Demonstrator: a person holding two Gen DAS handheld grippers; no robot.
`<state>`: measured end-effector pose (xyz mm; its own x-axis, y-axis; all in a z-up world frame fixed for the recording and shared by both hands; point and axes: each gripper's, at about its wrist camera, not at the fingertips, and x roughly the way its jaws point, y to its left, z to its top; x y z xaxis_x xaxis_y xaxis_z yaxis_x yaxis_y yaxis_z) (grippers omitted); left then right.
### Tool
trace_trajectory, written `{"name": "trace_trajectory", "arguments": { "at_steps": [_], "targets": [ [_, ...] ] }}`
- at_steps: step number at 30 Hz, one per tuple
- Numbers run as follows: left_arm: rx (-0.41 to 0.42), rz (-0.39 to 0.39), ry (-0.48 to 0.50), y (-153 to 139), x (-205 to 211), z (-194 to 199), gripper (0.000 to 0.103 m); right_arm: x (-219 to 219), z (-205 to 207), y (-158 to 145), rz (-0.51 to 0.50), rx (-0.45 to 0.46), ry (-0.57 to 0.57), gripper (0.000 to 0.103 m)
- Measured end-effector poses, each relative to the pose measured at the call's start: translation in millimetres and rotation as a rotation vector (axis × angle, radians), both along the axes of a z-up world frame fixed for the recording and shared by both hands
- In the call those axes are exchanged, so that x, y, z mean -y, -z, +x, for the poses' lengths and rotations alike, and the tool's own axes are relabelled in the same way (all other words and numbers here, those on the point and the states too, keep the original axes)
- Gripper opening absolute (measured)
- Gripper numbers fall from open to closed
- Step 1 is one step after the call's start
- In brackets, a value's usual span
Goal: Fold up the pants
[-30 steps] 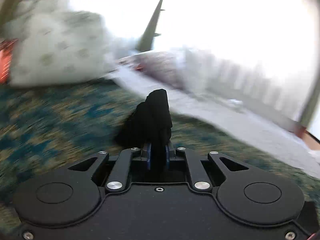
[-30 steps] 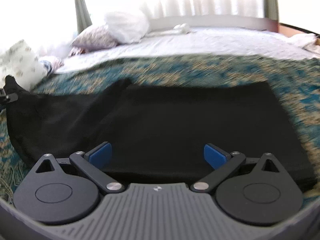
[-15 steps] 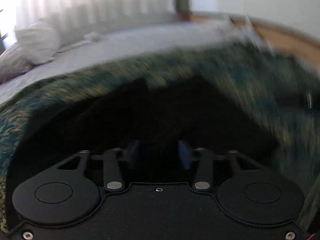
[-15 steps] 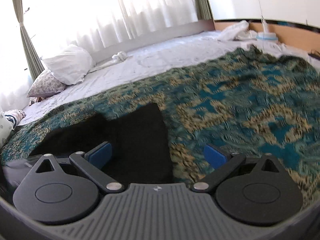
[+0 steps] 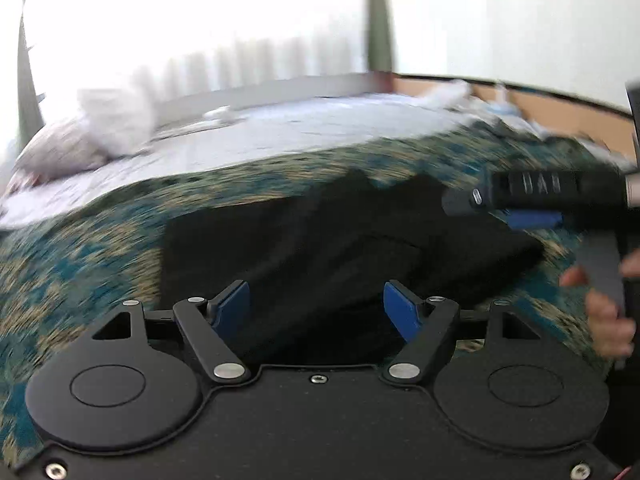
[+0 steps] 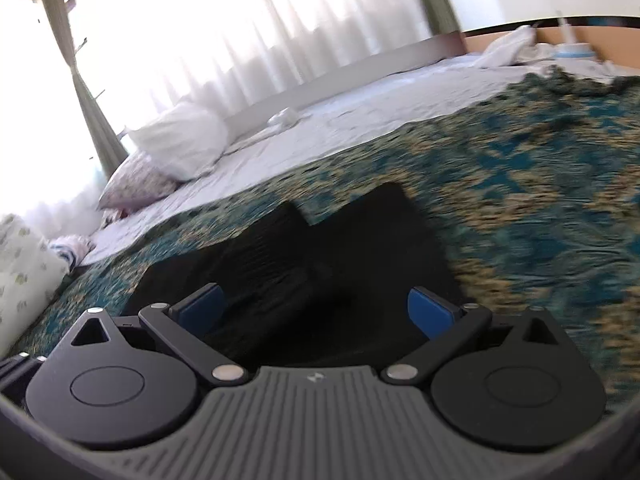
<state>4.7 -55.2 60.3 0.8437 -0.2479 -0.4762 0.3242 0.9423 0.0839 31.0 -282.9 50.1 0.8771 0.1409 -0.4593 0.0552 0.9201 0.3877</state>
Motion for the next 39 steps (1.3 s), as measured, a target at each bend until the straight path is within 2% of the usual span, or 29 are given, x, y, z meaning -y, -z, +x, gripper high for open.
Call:
{"name": "trace_trajectory", "arguments": {
  "at_steps": [2,5,8,10,11,13,15,16,18,19,24,27,30,35,39],
  "targets": [
    [-0.001,-0.025,-0.073,0.7,-17.4,6.9,0.073,-13.4,15.6,5.3,-0.015,-0.026,-0.016,0.103],
    [-0.023,-0.034,-0.196,11.9,-40.3,20.2,0.071,-29.7,42.7,15.4,-0.054,-0.120,-0.001,0.103],
    [-0.117,-0.036,-0.274,38.8,-53.3,36.4,0.071,-40.0,61.0,25.2,-0.074,-0.158,0.012,0.100],
    [-0.107,-0.146,-0.280,49.5,-68.2,34.3,0.071,-44.8,65.0,26.4,-0.081,-0.143,-0.003,0.092],
    [-0.117,-0.181,-0.280,50.4,-75.0,33.8,0.071,-46.5,66.7,26.2,-0.080,-0.137,-0.010,0.087],
    [-0.125,-0.200,-0.279,50.4,-80.1,34.1,0.071,-44.5,69.5,26.2,-0.057,-0.126,-0.013,0.061],
    [-0.114,-0.198,-0.275,50.0,-80.8,30.5,0.071,-37.2,72.5,27.3,0.005,-0.129,0.000,0.042],
    [-0.110,-0.195,-0.272,49.7,-79.6,29.5,0.071,-32.4,72.5,27.4,0.036,-0.126,0.007,0.035],
    [-0.105,-0.193,-0.263,46.8,-72.6,29.5,0.071,-24.9,65.5,25.4,0.071,-0.102,0.019,0.030],
    [-0.104,-0.195,-0.257,44.6,-72.5,28.6,0.071,-24.7,60.9,23.0,0.052,-0.087,0.027,0.028],
    [-0.099,-0.221,-0.218,35.0,-60.0,20.5,0.071,-29.6,26.8,11.1,-0.176,-0.001,0.111,0.027],
    [-0.107,-0.194,-0.207,38.4,-53.6,20.3,0.071,-19.2,17.3,12.3,-0.232,-0.001,0.160,0.027],
    [-0.113,-0.178,-0.195,41.9,-49.4,19.9,0.071,-6.5,17.8,18.3,-0.233,-0.033,0.193,0.028],
    [-0.111,-0.153,-0.184,41.7,-45.8,18.6,0.071,5.8,23.4,28.9,-0.173,-0.083,0.209,0.032],
    [-0.119,-0.175,-0.176,30.3,-49.8,22.6,0.071,9.1,24.5,31.2,-0.155,-0.089,0.212,0.033]
  ]
}}
